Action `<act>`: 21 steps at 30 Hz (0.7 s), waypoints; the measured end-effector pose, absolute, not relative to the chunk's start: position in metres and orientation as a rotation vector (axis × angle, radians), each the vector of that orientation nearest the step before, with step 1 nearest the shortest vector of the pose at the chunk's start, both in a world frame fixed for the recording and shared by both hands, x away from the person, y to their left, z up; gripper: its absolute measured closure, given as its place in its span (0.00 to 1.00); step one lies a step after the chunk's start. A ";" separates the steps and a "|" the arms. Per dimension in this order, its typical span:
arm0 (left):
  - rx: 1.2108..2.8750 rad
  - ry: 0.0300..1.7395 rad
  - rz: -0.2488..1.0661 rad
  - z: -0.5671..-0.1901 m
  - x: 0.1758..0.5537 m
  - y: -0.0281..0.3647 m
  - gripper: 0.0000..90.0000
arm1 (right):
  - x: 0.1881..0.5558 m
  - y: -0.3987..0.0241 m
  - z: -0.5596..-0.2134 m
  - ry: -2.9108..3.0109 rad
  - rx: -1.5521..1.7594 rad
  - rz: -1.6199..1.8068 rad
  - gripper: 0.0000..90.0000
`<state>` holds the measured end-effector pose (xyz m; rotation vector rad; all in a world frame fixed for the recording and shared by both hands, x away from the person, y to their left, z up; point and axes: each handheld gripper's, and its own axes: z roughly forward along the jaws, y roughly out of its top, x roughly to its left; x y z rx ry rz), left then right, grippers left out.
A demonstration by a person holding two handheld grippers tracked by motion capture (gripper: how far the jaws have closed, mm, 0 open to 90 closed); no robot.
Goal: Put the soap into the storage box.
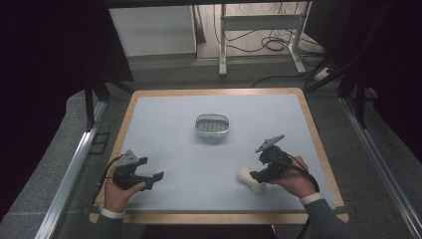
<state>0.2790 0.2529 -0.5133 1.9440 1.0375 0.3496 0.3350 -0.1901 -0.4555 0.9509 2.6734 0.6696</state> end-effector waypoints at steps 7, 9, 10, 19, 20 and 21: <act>1.947 1.038 0.346 -0.514 0.279 0.252 0.11 | 0.334 -0.182 -0.465 2.715 0.927 0.622 0.28; 1.946 1.037 0.347 -0.514 0.279 0.252 0.11 | 0.334 -0.178 -0.469 2.727 0.910 0.585 0.28; 1.946 1.038 0.348 -0.514 0.279 0.252 0.11 | 0.334 -0.178 -0.469 2.727 0.910 0.585 0.28; 1.951 1.034 0.348 -0.514 0.279 0.252 0.11 | 0.335 -0.167 -0.478 2.783 0.907 0.507 0.28; 1.949 1.033 0.348 -0.514 0.279 0.253 0.11 | 0.334 -0.164 -0.481 2.796 0.913 0.483 0.29; 1.949 1.033 0.348 -0.514 0.279 0.253 0.11 | 0.334 -0.163 -0.483 2.801 0.906 0.472 0.30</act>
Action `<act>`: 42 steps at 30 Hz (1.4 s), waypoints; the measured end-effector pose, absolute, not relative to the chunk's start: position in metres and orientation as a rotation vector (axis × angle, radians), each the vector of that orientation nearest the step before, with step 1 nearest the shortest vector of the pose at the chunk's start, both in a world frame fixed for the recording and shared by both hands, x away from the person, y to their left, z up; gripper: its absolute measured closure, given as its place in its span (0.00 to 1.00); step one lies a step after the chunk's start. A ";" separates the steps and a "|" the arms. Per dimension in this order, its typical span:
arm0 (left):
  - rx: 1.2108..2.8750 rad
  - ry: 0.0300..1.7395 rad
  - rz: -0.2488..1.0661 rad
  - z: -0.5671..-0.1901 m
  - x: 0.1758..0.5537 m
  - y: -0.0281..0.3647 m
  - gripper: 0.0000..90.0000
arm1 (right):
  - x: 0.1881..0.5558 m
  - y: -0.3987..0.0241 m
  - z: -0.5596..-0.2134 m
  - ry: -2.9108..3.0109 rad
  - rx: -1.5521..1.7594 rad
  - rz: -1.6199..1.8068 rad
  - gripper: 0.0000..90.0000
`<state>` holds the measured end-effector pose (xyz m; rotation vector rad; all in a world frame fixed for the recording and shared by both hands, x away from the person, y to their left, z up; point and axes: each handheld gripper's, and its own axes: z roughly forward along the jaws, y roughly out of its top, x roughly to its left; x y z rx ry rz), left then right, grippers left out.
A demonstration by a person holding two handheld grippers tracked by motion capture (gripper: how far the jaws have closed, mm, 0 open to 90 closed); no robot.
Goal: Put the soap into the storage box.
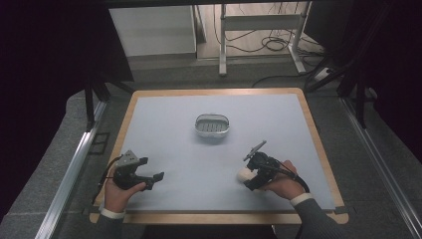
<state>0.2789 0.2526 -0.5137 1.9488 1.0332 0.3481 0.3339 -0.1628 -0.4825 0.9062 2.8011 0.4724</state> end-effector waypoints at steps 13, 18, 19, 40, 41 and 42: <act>1.952 1.032 0.346 -0.514 0.279 0.253 0.11 | 0.340 -0.153 -0.493 2.838 0.916 0.389 0.42; 1.953 1.032 0.345 -0.514 0.279 0.252 0.11 | 0.341 -0.150 -0.497 2.859 0.907 0.349 0.52; 1.955 1.032 0.345 -0.515 0.280 0.251 0.11 | 0.341 -0.150 -0.497 2.861 0.904 0.355 0.54; 1.962 1.032 0.346 -0.516 0.280 0.250 0.11 | 0.351 -0.154 -0.467 2.864 0.832 0.421 0.55; 1.961 1.034 0.346 -0.515 0.280 0.250 0.11 | 0.351 -0.154 -0.467 2.864 0.832 0.421 0.55; 1.959 1.034 0.349 -0.515 0.280 0.251 0.11 | 0.352 -0.154 -0.465 2.861 0.831 0.434 0.55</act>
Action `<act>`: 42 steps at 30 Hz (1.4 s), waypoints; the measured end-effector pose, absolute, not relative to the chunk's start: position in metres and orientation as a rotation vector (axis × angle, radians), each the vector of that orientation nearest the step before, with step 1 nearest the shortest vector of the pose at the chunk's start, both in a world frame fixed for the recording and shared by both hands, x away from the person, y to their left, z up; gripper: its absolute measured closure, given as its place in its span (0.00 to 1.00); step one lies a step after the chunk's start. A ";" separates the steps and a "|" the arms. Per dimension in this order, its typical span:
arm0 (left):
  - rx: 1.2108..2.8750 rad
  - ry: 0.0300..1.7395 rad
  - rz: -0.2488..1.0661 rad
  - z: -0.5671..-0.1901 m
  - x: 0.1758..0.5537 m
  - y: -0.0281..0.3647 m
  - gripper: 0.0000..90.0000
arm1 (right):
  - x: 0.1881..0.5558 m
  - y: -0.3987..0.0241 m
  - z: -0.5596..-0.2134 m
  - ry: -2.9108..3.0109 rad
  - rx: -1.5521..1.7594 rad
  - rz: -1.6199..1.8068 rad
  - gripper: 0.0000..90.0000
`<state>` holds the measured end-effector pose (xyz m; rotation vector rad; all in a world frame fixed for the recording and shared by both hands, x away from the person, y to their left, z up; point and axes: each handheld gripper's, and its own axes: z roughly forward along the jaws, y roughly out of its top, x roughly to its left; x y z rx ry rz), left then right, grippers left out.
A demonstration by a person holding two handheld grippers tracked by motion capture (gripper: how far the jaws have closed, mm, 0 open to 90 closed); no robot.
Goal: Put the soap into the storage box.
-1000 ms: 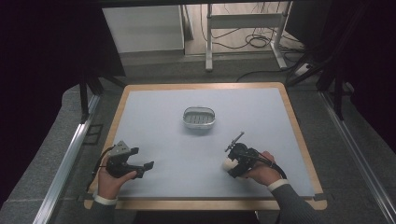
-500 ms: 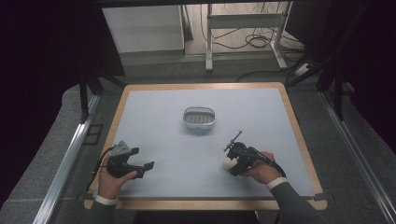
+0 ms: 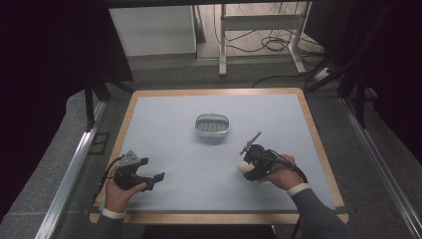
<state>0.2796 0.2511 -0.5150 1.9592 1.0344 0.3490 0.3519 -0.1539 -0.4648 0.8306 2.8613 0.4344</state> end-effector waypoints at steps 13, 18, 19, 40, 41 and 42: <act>1.965 1.039 0.358 -0.515 0.280 0.252 0.11 | 0.362 -0.155 -0.453 2.837 0.806 0.488 0.55; 1.963 1.039 0.358 -0.515 0.280 0.252 0.11 | 0.369 -0.152 -0.447 2.824 0.792 0.494 0.55; 1.963 1.039 0.358 -0.515 0.280 0.252 0.11 | 0.369 -0.152 -0.447 2.824 0.792 0.494 0.55; 1.963 1.036 0.355 -0.515 0.280 0.252 0.11 | 0.392 -0.142 -0.437 2.813 0.761 0.532 0.55; 1.963 1.037 0.356 -0.515 0.280 0.252 0.11 | 0.392 -0.142 -0.437 2.813 0.761 0.532 0.55; 1.962 1.037 0.356 -0.515 0.280 0.252 0.11 | 0.393 -0.141 -0.436 2.810 0.758 0.532 0.55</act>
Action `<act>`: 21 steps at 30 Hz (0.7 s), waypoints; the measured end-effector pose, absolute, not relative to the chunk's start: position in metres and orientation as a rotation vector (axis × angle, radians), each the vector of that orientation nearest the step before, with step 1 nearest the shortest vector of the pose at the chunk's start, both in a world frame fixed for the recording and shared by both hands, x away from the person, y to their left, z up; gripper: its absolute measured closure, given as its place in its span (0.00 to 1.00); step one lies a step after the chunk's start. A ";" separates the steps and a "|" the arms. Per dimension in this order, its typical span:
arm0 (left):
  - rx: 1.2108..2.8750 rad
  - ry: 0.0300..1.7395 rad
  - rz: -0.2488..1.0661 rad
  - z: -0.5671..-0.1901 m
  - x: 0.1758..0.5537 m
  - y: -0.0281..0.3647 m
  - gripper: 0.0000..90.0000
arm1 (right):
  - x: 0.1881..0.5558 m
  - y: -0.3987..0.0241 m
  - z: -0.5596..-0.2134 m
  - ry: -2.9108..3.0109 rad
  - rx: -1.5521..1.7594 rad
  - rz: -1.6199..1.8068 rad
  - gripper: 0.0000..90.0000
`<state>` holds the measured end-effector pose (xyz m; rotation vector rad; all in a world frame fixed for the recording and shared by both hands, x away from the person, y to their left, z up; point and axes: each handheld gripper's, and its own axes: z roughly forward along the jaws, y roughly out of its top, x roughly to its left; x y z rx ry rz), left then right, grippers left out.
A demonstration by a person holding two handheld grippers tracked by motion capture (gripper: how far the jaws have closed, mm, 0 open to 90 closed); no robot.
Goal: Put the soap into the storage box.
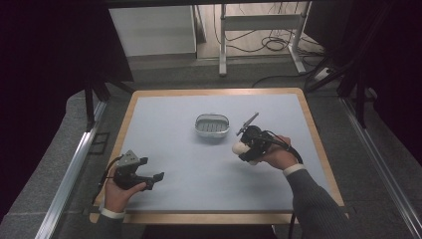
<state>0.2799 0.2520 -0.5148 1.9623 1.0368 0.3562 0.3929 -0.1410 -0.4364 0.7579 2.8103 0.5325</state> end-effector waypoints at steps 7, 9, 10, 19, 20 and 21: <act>1.960 1.036 0.355 -0.515 0.280 0.252 0.11 | 0.402 -0.134 -0.430 2.803 0.737 0.537 0.55; 1.960 1.036 0.355 -0.515 0.280 0.252 0.11 | 0.405 -0.132 -0.429 2.804 0.735 0.536 0.55; 1.959 1.037 0.355 -0.515 0.280 0.252 0.11 | 0.406 -0.132 -0.428 2.802 0.732 0.539 0.55; 1.961 1.035 0.354 -0.515 0.280 0.252 0.11 | 0.417 -0.127 -0.425 2.800 0.736 0.550 0.55; 1.961 1.036 0.355 -0.515 0.280 0.252 0.11 | 0.419 -0.127 -0.425 2.799 0.732 0.547 0.55; 1.962 1.036 0.356 -0.515 0.280 0.252 0.11 | 0.421 -0.127 -0.424 2.799 0.736 0.549 0.55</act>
